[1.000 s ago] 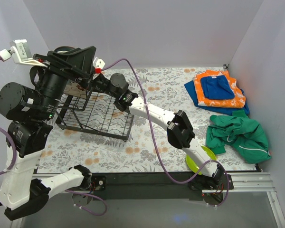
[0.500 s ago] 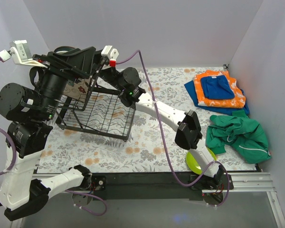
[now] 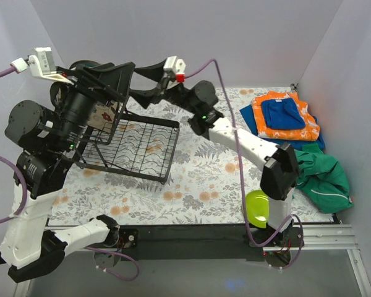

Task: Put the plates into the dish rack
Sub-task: Insert the plate into the dish rack, then grab a plate with the right arm

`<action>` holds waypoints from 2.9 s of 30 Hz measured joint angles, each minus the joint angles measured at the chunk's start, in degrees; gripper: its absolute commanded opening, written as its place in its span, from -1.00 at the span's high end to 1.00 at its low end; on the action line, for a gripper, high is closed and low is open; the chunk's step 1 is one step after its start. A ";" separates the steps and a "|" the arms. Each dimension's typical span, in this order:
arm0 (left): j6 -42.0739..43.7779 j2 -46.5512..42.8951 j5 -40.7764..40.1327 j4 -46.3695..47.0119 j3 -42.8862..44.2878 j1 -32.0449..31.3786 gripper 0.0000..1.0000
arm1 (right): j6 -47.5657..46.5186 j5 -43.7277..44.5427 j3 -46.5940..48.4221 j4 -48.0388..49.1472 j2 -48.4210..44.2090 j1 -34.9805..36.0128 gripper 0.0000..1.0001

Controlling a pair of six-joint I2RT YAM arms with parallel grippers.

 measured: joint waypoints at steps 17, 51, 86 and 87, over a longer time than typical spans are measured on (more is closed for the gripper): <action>-5.86 9.64 19.87 -6.32 -6.73 0.02 -0.65 | -29.33 -34.07 -25.05 -61.37 -22.14 -36.79 -0.81; -15.72 20.41 39.28 0.57 -34.84 -8.55 -0.65 | -90.33 -7.15 -40.00 -119.25 -8.13 -54.40 -0.36; -12.61 14.43 32.48 -2.01 -34.51 -8.79 -0.66 | -87.34 -18.43 -41.64 -116.43 -10.32 -54.38 0.97; -12.70 14.43 32.48 -2.01 -34.88 -8.79 -0.66 | -87.17 -19.43 -40.61 -116.48 -10.32 -54.31 0.97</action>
